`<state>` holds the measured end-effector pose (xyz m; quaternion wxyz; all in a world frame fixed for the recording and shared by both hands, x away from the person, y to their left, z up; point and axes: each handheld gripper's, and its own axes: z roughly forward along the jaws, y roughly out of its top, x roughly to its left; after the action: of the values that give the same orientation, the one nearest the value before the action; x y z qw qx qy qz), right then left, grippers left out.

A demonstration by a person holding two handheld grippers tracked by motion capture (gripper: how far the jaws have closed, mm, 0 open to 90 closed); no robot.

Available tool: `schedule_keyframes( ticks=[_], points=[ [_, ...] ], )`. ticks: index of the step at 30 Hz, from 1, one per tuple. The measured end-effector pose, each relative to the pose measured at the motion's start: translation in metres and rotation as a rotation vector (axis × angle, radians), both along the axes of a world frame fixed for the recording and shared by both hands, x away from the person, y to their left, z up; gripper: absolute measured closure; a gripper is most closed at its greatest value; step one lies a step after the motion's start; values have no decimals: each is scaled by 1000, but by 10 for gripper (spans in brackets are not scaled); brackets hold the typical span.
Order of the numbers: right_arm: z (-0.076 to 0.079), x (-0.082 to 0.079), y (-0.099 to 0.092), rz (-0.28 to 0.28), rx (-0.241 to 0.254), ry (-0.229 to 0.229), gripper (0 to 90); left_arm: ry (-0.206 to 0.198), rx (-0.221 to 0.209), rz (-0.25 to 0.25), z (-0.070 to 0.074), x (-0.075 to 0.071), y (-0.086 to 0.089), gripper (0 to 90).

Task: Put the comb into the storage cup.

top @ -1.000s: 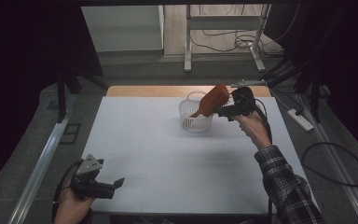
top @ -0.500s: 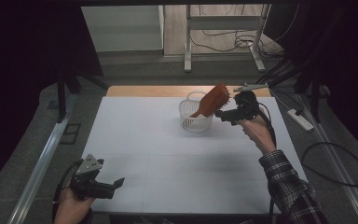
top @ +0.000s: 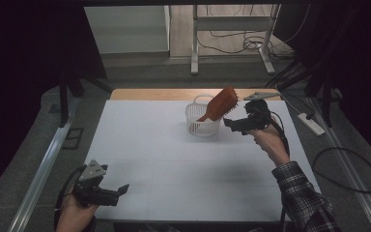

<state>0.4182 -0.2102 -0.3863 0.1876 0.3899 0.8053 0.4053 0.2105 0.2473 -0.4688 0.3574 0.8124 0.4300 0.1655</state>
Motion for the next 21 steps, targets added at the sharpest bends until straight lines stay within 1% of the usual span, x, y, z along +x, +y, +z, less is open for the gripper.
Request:
schedule_keyframes(
  ticks=[8,13,21],
  points=[
    [-2,-6,-4,5,-3,0,0,-1,4,0,0,0,0,0],
    [-3,-11,-6,6,4,-1,0,-1,4,1,0,0,0,0],
    [-6,-19,-7,15,-6,-2,0,-1,3,0,0,0,0,0]
  ],
)
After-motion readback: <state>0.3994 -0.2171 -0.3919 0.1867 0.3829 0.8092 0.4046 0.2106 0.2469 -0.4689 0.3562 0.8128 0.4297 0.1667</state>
